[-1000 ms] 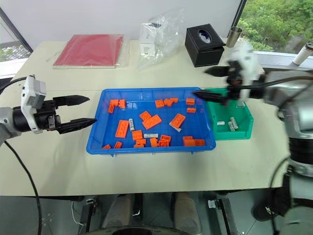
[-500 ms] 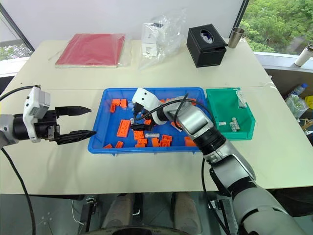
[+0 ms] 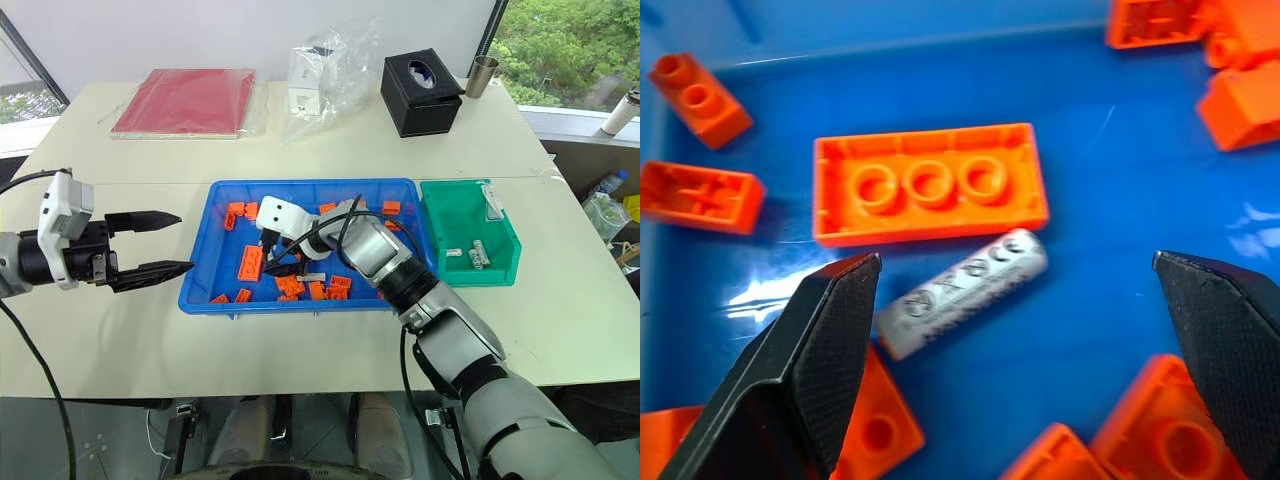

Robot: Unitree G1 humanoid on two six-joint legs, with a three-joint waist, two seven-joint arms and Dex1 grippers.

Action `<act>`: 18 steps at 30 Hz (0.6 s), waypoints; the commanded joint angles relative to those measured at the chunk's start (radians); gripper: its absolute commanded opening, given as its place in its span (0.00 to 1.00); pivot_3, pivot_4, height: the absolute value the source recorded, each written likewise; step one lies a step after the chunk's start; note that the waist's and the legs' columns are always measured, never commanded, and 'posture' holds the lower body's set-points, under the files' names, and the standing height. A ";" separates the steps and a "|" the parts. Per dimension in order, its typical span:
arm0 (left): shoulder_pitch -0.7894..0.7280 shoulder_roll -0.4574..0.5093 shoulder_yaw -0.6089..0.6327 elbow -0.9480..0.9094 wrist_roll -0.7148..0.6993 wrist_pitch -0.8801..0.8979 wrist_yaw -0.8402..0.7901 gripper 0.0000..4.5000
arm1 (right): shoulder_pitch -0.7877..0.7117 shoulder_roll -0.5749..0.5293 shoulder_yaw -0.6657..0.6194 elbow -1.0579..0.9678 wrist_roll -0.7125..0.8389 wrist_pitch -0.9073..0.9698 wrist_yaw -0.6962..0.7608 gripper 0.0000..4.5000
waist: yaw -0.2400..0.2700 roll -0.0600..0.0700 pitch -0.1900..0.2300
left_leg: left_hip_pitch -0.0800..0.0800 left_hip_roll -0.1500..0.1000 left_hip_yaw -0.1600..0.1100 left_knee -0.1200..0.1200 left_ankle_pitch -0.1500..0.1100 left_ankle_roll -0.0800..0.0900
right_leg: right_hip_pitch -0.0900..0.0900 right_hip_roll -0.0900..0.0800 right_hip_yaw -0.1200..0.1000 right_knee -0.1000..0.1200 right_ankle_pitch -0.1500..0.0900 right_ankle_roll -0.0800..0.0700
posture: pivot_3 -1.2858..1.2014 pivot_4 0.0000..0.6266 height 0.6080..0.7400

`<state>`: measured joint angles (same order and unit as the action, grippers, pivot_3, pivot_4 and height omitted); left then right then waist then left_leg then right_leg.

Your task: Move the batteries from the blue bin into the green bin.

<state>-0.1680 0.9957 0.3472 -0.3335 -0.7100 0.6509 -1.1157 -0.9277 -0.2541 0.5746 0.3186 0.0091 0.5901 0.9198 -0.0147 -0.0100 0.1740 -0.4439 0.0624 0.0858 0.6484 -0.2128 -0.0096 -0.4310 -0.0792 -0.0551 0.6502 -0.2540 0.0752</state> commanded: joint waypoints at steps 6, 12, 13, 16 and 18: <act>-0.031 0.013 -0.006 -0.016 -0.011 -0.009 -0.010 1.00 | 0.013 -0.009 0.005 -0.052 -0.021 0.038 0.054 0.94 | 0.000 0.000 0.000 | 0.000 0.000 0.000 0.000 0.000 0.000 | 0.000 0.000 0.000 0.000 0.000 0.000 | 0.52 0.24 0.97; -0.042 0.020 -0.035 -0.022 -0.007 -0.018 -0.048 1.00 | 0.050 -0.017 0.018 -0.076 -0.038 0.056 0.070 0.38 | 0.000 0.000 0.000 | 0.000 0.000 0.000 0.000 0.000 0.000 | 0.000 0.000 0.000 0.000 0.000 0.000 | 0.52 0.24 0.97; -0.044 0.022 -0.039 -0.022 -0.006 -0.019 -0.053 1.00 | 0.054 -0.017 0.017 -0.081 -0.040 0.058 0.072 0.27 | 0.000 0.000 0.000 | 0.000 0.000 0.000 0.000 0.000 0.000 | 0.000 0.000 0.000 0.000 0.000 0.000 | 0.52 0.24 0.97; -0.050 0.022 -0.049 -0.021 -0.005 -0.021 -0.062 1.00 | 0.053 -0.008 0.004 -0.083 -0.045 0.062 0.060 0.05 | -0.001 0.000 0.000 | 0.001 0.000 0.000 0.000 0.000 0.000 | 0.000 0.000 0.000 0.000 0.000 0.000 | 0.52 0.24 0.97; -0.054 0.018 -0.058 -0.030 -0.011 -0.018 -0.067 1.00 | 0.050 -0.004 -0.021 -0.099 -0.032 0.079 0.053 0.05 | -0.001 0.000 0.000 | 0.001 0.000 0.000 0.000 0.000 0.000 | 0.000 0.000 0.000 0.000 0.000 0.000 | 0.52 0.24 0.97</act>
<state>-0.2036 1.0005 0.2874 -0.3339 -0.7092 0.6447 -1.1749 -0.8779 -0.2608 0.5773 0.2467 -0.0243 0.6514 0.9813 -0.0157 -0.0101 0.1739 -0.4431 0.0624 0.0859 0.6483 -0.2128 -0.0096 -0.4307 -0.0791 -0.0551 0.6504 -0.2540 0.0751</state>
